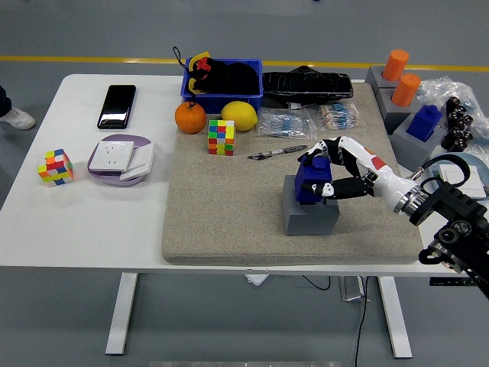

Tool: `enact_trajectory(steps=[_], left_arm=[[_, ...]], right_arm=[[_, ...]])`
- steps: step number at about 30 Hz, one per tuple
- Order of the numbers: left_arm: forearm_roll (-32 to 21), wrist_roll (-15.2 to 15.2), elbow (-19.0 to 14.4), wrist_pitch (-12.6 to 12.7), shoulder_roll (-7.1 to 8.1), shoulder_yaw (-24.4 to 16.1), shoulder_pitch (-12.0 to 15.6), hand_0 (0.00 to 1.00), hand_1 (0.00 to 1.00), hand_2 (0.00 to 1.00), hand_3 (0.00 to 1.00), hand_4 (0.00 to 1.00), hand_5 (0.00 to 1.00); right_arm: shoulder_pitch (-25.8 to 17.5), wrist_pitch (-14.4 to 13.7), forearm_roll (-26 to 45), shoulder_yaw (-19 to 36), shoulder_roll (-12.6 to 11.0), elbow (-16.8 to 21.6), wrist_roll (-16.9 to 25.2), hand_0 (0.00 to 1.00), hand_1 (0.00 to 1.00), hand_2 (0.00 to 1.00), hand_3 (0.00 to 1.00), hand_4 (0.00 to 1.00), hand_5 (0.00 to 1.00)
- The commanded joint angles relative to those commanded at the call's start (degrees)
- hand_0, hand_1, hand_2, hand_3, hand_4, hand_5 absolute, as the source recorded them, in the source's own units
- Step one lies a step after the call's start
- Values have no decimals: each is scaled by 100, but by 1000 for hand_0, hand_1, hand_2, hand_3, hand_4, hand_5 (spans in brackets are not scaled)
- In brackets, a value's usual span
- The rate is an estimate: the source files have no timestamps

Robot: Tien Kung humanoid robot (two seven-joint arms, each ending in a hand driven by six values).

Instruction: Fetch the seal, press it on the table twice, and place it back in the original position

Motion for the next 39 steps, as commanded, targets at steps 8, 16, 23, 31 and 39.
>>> enact_trajectory(steps=[8,16,23,31,39], left_arm=[[-6,3,4,-3,-8,0,-6,792,747,737,775,797,475],[2,0,4,-6,-5,-14,-22,793,747,738,775,797,475],[6,-1,3,-7,-8,-22,-25,793,747,738,775,797,475],[4,0,4,-9,-13,-21,-18,792,747,737,775,797,475],[-1,2,7,-10,-11,-15,-30,792,747,737,775,797,475]], right_arm=[[119,41,3,-96,1,-155,10,568,453,442,440,741,2],[139,110,6,-122,-74,-180,2,567,453,440,441,743,2],[120,150,7,-139,-108,-174,-15,567,453,441,441,744,2],[120,170,17,-185,-120,-224,1,567,454,440,442,747,2],[157,158,47,-226,-115,-277,9,569,455,442,443,750,2]])
